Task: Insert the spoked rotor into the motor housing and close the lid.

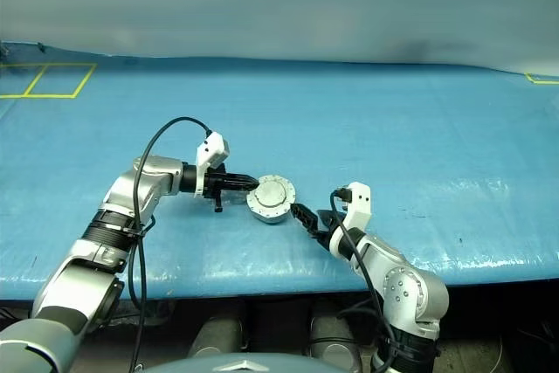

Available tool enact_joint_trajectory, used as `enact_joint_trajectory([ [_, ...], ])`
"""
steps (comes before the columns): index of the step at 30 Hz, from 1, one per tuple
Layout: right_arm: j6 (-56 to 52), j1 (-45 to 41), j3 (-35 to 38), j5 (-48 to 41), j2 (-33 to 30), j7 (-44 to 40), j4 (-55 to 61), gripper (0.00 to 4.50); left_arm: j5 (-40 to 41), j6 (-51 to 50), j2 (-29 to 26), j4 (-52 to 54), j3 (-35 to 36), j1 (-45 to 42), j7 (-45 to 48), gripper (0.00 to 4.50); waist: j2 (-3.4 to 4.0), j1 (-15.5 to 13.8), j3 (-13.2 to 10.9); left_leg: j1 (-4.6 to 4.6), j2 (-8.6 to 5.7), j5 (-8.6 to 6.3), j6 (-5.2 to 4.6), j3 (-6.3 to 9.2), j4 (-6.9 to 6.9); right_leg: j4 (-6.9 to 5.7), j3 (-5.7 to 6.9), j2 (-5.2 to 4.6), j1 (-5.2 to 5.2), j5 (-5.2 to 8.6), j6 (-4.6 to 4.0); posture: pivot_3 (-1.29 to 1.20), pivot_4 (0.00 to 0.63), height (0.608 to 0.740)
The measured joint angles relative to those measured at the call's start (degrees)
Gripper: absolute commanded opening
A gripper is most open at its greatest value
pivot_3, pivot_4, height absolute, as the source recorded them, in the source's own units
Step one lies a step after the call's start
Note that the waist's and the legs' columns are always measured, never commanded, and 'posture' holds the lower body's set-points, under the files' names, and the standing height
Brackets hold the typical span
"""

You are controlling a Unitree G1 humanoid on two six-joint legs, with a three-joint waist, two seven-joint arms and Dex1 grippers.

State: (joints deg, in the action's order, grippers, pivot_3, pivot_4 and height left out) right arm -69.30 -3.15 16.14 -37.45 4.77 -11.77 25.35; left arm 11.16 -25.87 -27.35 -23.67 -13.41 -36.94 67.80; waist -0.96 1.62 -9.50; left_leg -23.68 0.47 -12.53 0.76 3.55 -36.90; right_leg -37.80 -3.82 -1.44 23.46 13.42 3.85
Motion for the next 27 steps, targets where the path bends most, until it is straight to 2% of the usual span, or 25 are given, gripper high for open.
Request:
enact_joint_trajectory([
  [10, 2.82, -1.60, 3.67, -17.92, 0.20, 8.47, -8.80, 4.48, -0.01, -0.21, -0.37, 0.65, 0.40, 0.56, -0.10, 0.00, 0.04, 0.52, 0.03, 0.02, 0.03, 0.00, 0.00, -0.01, -0.03, -0.01, -0.01, 0.02, -0.03, 0.02, -0.04, 0.00, 0.150, 0.740],
  [15, 4.94, -2.26, 1.43, -26.49, 0.18, 12.60, -13.62, 4.48, 0.00, -0.21, -0.37, 0.96, 0.55, 0.83, -0.16, 0.00, 0.05, 0.55, 0.03, 0.02, 0.02, 0.00, -0.01, -0.01, -0.02, 0.00, -0.01, 0.02, -0.03, 0.02, -0.03, 0.00, 0.150, 0.740],
  [27, 13.65, -3.38, -3.02, -38.41, -0.01, 16.92, -21.13, 4.48, 0.01, -0.55, -0.37, 1.59, 0.62, 1.23, -0.23, 0.00, 0.07, 0.56, 0.04, 0.01, 0.02, 0.00, -0.01, -0.01, -0.01, 0.00, -0.02, 0.03, -0.03, 0.01, -0.02, 0.00, 0.150, 0.740],
])
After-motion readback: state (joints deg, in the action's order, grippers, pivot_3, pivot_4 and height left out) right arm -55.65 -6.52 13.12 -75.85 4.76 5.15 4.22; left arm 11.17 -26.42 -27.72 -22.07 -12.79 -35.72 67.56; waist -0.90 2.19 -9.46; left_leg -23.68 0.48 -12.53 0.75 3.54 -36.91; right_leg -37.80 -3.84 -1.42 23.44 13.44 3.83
